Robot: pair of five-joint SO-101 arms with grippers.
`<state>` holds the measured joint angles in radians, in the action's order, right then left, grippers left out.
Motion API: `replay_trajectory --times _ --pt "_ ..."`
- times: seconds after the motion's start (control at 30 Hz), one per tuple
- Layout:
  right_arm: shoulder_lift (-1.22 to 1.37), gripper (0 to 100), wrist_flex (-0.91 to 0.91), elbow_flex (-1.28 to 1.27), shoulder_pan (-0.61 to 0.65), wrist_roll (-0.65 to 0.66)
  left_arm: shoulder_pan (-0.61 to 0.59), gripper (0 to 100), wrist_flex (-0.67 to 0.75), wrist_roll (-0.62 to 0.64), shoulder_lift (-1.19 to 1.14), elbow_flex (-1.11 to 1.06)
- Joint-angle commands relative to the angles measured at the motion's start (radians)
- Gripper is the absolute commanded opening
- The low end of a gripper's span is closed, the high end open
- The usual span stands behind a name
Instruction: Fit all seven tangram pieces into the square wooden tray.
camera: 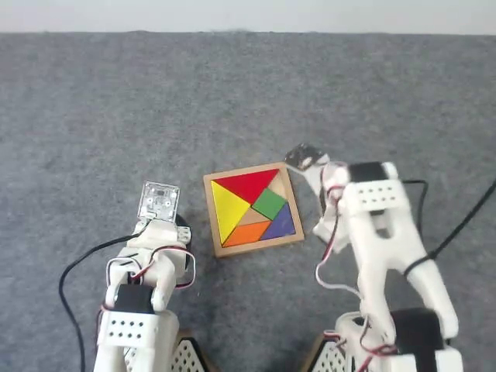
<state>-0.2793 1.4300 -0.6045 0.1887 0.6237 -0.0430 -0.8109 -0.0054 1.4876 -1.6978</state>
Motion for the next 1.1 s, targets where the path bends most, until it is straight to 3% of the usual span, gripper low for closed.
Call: replay_trajectory --times 0.0,0.17,0.43,1.07 --pt "0.024 14.4 0.038 0.141 -0.102 0.097 -0.003 2 -0.005 0.006 0.014 0.008" --pt "0.085 26.3 0.028 0.161 -0.11 0.227 -0.003 2 -0.005 0.006 0.014 0.008" --pt "0.131 26.6 0.007 0.163 -0.108 0.497 -0.003 2 -0.005 0.006 0.014 0.008" --pt "0.314 26.3 -0.205 0.133 -0.064 0.566 -0.003 2 -0.005 0.006 0.014 0.008"
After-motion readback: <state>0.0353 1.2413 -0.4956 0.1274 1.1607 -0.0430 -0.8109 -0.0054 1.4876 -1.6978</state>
